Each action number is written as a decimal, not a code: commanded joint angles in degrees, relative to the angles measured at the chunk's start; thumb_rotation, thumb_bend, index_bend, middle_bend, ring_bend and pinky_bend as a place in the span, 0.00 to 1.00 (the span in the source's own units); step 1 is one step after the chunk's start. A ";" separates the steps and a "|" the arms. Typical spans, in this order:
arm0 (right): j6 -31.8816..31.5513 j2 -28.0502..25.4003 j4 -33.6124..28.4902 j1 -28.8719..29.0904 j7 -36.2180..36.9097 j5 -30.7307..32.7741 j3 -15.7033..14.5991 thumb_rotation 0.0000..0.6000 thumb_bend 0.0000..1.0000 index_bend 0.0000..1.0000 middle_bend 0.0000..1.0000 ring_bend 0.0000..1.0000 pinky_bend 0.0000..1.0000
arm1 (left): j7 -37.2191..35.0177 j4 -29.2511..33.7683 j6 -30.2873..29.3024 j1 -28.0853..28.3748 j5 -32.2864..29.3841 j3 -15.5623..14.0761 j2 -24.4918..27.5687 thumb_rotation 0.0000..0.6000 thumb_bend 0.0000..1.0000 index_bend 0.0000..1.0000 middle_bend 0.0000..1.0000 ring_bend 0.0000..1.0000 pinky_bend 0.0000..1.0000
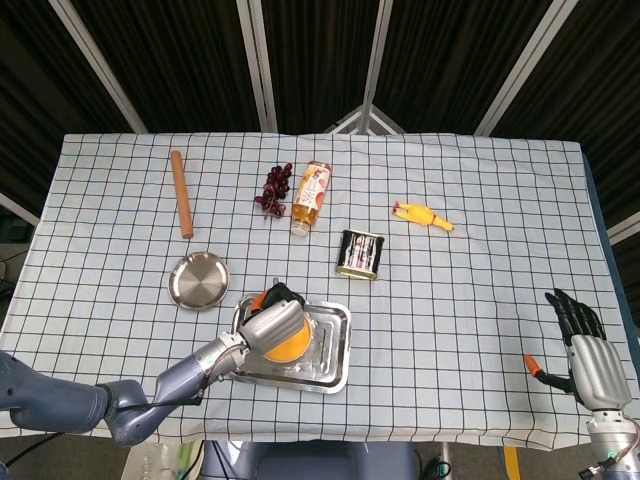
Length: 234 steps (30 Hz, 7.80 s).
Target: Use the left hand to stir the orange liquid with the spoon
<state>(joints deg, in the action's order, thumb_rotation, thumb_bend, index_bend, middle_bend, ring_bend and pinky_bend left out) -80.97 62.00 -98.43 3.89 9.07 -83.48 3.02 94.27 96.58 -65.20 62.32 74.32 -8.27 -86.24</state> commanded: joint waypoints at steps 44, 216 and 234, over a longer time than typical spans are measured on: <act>0.06 -0.36 -0.12 -0.07 0.81 -0.12 -0.08 1.00 0.34 0.00 0.00 0.00 0.00 | -0.01 -3.26 5.71 -2.51 4.07 3.10 -3.99 1.00 0.60 0.78 1.00 1.00 1.00; -0.49 -0.58 -0.17 -0.34 2.60 -0.66 -0.10 1.00 0.34 0.00 0.00 0.00 0.00 | 11.10 5.46 8.54 -2.62 -0.71 4.80 2.21 1.00 0.60 0.80 1.00 1.00 1.00; -0.21 -0.64 -0.13 -0.25 2.47 -0.42 -0.09 1.00 0.34 0.00 0.00 0.00 0.00 | 16.89 6.29 13.43 1.76 0.13 3.46 3.70 1.00 0.59 0.80 1.00 1.00 1.00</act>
<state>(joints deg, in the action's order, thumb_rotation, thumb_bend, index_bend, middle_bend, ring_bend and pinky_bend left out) -81.17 61.37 -98.56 3.64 11.53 -83.91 2.92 111.38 102.70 -51.73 63.82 74.56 -4.82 -82.39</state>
